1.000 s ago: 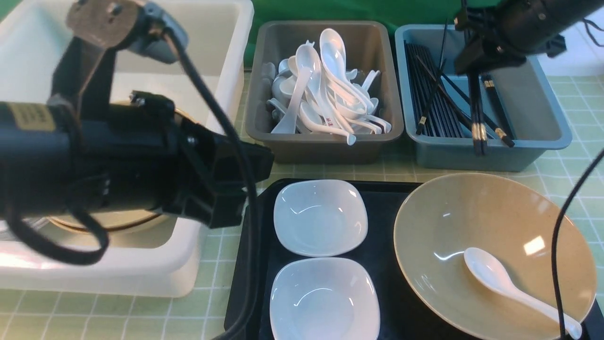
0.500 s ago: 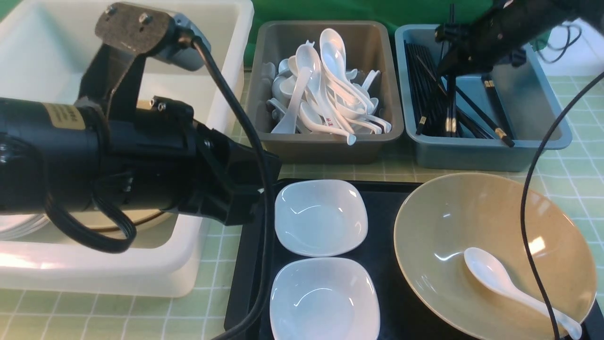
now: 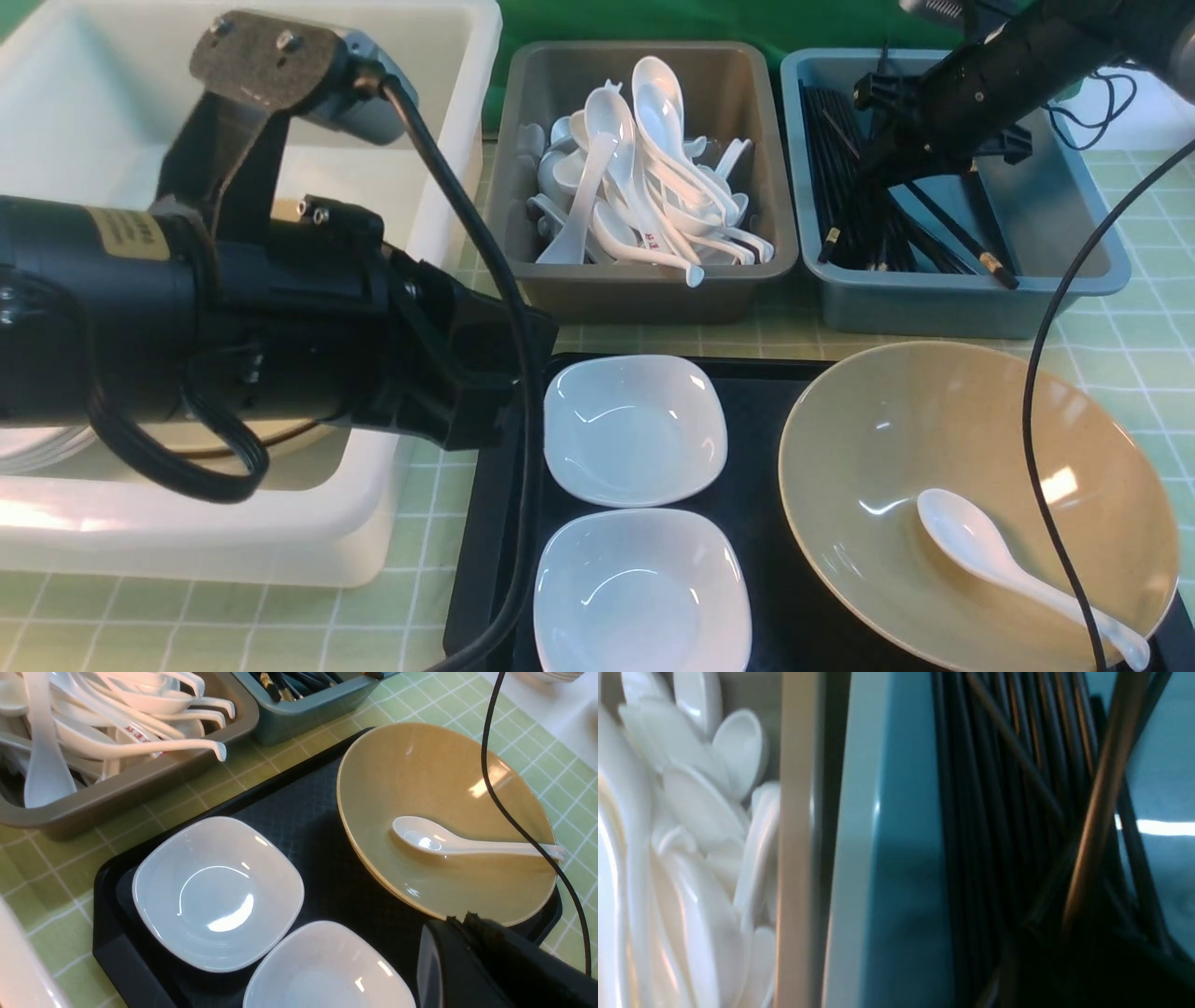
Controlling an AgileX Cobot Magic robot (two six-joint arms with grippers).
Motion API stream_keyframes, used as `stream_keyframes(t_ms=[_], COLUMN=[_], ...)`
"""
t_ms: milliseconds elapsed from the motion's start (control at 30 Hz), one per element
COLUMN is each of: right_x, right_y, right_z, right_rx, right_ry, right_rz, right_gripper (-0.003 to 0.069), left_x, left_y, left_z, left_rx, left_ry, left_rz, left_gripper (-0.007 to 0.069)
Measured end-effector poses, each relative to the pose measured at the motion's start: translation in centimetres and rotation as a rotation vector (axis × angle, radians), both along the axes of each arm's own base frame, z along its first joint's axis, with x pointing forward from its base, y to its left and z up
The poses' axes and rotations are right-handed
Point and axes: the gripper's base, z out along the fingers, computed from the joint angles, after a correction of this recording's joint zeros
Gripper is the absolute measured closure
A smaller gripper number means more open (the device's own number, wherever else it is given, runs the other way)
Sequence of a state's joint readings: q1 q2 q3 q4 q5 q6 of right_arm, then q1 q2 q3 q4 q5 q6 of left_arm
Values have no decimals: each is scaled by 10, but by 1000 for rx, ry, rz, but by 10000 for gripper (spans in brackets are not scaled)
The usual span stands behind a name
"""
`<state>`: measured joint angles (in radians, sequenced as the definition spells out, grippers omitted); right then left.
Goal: On green table put chopsticks spoon bowls plates into blue grey white boxes.
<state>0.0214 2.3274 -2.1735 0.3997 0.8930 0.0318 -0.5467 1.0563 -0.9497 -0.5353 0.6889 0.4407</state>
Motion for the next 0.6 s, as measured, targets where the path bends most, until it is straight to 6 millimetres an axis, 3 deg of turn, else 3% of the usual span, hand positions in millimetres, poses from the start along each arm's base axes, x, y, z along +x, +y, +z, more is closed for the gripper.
stream_keyframes(t_ms=[200,400,433,600], right_x=[-10,-36,-54,-117], right_y=[-1,-1,-2,3], right_z=[23,64,79,87], right_rx=[-12,-43,-58,-127], right_ry=[-6,-23,-32,-20], right_rz=[15,83,117,268], right_gripper=[276,237,235,235], left_x=[-4,-9,-12,-22], left_y=[-1,-2,-2,0], left_z=[-2,-3,-1,5], left_rx=[1,-6,11,47], left_ry=[48,94,101,107], left_rz=[-19,-57,-88,-168], left_gripper=[626,626,626,626])
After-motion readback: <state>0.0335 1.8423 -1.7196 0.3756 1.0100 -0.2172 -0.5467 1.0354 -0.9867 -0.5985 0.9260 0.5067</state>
